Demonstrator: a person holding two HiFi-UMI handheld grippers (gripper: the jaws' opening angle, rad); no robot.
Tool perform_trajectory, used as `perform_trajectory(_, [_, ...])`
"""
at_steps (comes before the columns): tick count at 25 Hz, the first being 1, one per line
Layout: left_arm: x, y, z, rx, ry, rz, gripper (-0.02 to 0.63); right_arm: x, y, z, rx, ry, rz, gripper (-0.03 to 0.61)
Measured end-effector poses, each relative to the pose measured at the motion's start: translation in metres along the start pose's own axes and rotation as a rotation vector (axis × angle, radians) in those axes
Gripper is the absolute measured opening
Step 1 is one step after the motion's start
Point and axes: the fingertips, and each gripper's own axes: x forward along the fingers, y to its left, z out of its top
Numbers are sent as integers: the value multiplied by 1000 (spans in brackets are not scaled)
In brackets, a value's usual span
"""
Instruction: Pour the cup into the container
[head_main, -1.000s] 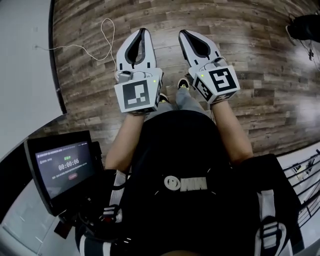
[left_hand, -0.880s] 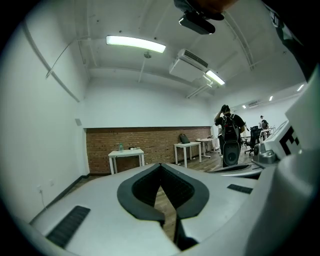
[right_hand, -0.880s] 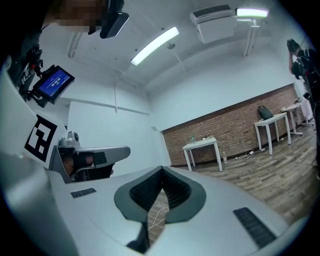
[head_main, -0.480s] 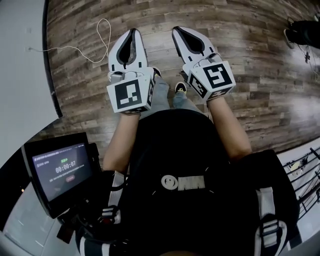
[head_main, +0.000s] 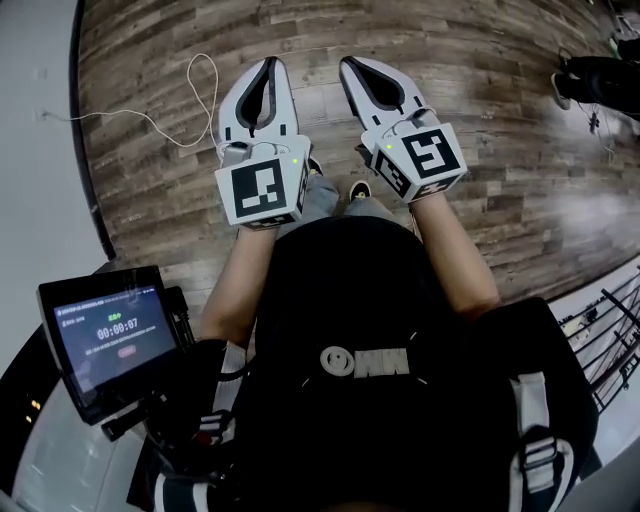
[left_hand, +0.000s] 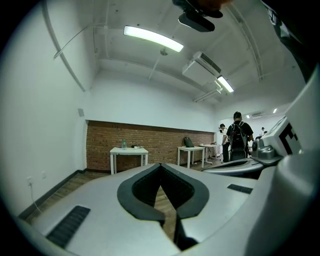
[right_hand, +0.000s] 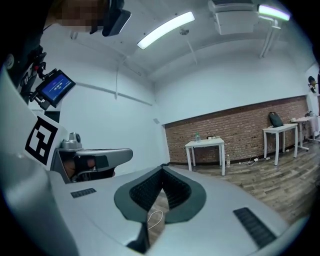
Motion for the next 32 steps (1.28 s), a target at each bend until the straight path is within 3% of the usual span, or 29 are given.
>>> perform_trajectory(5, [17,17,-3,-27,14,-15,-2,19,-4,3,-9,21,-15,-3])
perform_trajectory(13, [49,16,2,9,14,-20,-2,35,-33,7,6,10,-13,-3])
perform_trajectory(25, [163,-24,18,62,28,-5,-2,71,-134,34,48,-54,40,-3])
perform_trajectory(32, [196,-18,23,78,34,21,-2,94,-159,37,84,-58,57,-3])
